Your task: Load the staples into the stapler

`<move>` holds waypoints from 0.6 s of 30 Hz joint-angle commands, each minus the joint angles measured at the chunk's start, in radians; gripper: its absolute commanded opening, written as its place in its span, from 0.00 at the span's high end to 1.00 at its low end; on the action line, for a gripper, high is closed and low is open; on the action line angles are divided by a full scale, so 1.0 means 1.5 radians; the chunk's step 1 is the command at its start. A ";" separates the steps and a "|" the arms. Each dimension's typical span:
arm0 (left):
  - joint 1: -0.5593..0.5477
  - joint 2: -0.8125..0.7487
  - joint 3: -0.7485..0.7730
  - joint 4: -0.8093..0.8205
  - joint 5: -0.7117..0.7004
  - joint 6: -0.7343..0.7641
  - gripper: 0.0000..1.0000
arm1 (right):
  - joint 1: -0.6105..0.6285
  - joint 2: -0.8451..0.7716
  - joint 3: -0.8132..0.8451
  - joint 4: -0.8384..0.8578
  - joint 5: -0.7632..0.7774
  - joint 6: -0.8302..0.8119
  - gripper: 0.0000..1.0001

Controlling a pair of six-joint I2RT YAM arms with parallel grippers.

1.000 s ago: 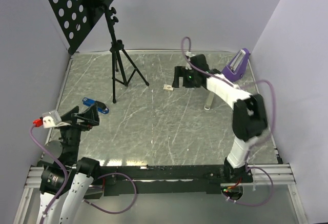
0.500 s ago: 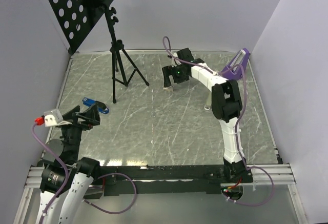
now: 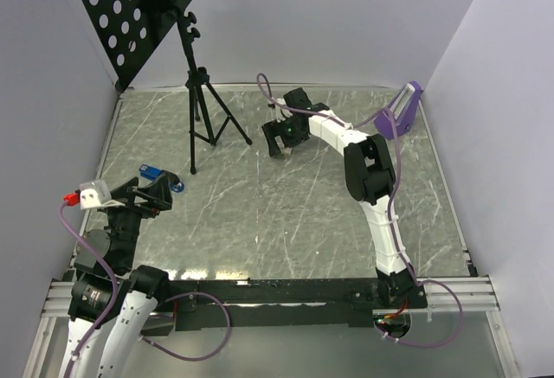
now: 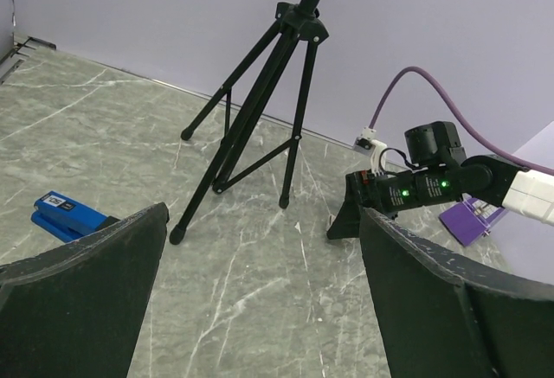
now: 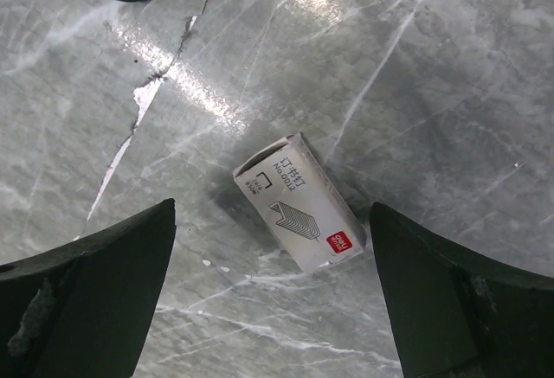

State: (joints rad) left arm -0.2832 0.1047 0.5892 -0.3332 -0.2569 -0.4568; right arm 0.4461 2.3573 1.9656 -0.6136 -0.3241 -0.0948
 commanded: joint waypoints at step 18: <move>-0.002 0.016 0.002 0.034 0.025 0.013 0.03 | 0.044 -0.008 -0.041 0.002 0.132 -0.039 0.30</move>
State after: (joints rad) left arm -0.2832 0.1093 0.5892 -0.3191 -0.2401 -0.4534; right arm 0.4870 2.3558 1.9446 -0.5907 -0.1722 -0.1371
